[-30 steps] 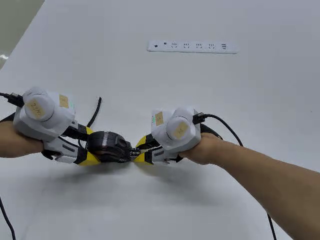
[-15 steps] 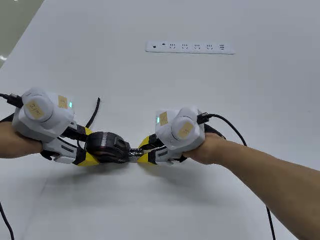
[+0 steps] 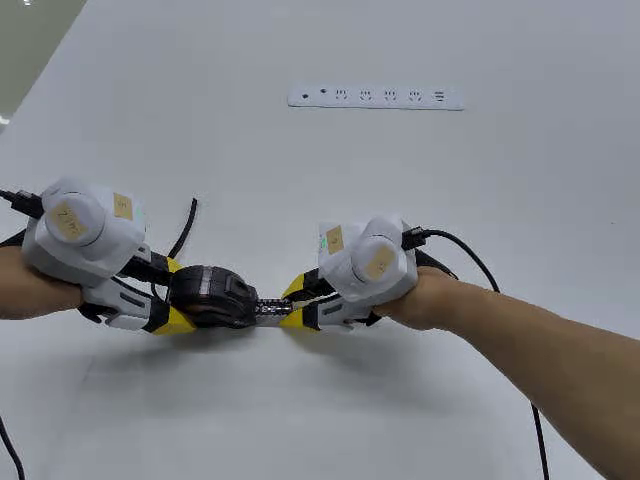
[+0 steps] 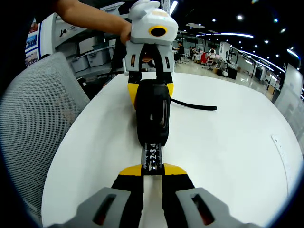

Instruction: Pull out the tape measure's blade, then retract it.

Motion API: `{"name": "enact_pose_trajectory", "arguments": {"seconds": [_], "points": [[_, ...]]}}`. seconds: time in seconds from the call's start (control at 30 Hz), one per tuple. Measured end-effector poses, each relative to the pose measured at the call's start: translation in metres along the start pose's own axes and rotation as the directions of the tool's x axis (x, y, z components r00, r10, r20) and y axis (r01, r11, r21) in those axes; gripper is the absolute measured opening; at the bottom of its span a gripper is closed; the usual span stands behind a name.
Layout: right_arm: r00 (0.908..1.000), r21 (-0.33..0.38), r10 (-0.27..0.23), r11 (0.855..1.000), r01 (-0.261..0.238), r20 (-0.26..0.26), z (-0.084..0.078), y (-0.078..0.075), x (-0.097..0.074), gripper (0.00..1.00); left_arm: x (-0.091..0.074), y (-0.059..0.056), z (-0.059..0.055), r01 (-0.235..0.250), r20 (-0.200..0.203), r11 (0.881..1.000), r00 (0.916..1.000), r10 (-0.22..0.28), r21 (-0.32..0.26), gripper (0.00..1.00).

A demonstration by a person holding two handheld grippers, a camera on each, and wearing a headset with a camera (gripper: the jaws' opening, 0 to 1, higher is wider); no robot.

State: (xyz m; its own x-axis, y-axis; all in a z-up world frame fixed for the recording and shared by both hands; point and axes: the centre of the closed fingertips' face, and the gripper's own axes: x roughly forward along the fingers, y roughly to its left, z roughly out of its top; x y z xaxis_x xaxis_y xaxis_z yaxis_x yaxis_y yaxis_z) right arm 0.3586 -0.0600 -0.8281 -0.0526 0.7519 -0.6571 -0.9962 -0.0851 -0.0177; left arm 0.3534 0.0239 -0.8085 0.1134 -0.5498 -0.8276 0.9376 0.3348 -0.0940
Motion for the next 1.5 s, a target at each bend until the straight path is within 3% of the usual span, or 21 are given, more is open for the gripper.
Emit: {"name": "enact_pose_trajectory", "arguments": {"seconds": [1.5], "points": [[0.9997,0.006,-0.017,1.0,0.017,-0.018,-0.029,0.0,-0.035,0.12,0.001,-0.001,0.001,0.003,0.002,1.0,1.0,-0.003,-0.007,0.29]]}}
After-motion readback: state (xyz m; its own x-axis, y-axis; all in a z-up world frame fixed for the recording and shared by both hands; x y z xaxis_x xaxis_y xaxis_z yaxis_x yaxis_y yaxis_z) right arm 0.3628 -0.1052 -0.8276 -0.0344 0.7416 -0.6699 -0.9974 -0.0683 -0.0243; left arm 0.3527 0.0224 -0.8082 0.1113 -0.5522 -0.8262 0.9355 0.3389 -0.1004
